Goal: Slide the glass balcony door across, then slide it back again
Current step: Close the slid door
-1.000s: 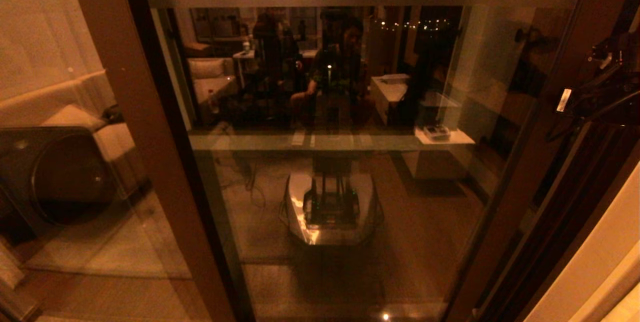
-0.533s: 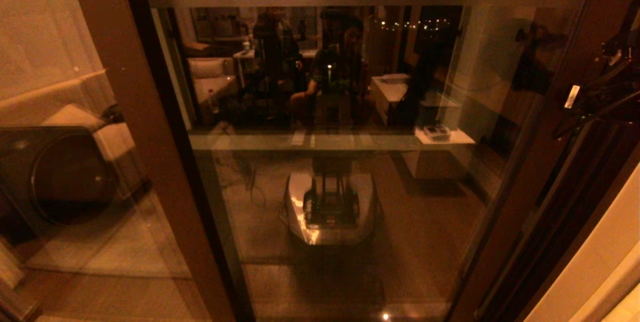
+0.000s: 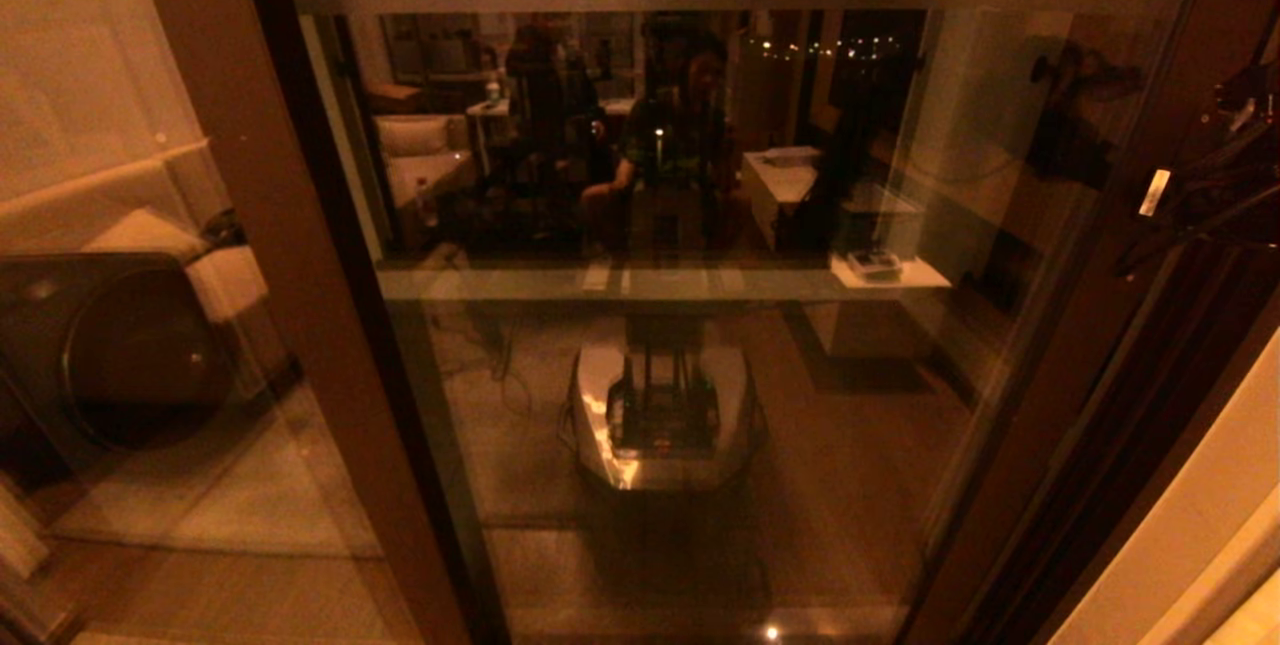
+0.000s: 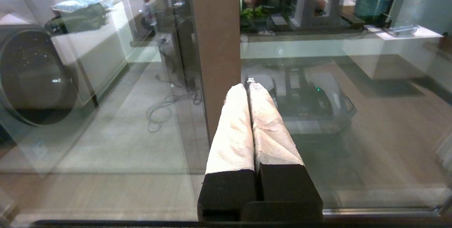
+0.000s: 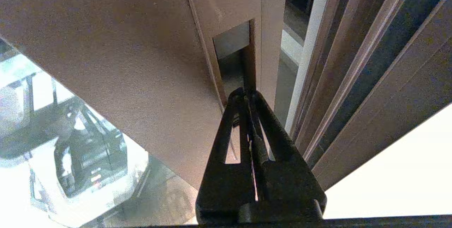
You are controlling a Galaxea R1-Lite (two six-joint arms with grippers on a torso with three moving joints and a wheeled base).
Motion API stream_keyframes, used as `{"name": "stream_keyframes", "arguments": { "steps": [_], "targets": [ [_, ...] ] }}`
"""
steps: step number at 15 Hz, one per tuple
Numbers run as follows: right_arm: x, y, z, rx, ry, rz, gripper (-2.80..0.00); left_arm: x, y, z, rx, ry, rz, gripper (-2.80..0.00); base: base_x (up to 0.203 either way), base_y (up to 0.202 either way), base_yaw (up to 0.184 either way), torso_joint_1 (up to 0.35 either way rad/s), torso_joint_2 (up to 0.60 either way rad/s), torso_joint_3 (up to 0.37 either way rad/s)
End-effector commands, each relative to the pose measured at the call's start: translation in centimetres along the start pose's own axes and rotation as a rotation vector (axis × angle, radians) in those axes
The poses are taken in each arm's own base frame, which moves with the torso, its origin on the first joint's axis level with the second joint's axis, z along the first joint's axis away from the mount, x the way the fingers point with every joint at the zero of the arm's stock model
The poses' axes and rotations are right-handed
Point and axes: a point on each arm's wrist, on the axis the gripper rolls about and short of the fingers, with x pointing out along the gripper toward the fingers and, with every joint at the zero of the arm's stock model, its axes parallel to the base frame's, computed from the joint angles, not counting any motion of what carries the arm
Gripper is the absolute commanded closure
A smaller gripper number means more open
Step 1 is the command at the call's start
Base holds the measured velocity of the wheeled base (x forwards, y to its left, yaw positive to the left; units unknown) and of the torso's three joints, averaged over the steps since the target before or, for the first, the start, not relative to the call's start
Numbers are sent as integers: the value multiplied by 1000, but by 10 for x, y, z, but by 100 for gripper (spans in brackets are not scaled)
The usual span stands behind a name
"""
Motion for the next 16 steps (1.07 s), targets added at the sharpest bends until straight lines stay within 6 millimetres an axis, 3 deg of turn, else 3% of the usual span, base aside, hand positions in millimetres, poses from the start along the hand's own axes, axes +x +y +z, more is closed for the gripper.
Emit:
{"name": "stream_keyframes", "arguments": {
  "steps": [1, 5, 16],
  "targets": [
    [-7, 0, 3, 1, -6, 4, 0, 2, 0, -10, -1, 35, -2, 0, 0, 0, 0, 0, 0, 0],
    [-22, -1, 8, 2, -19, 26, 0, 2, 0, -9, -1, 34, -2, 0, 0, 0, 0, 0, 0, 0],
    [5, -4, -1, 3, 11, 6, 0, 2, 0, -10, -1, 35, -2, 0, 0, 0, 0, 0, 0, 0]
  ]
}}
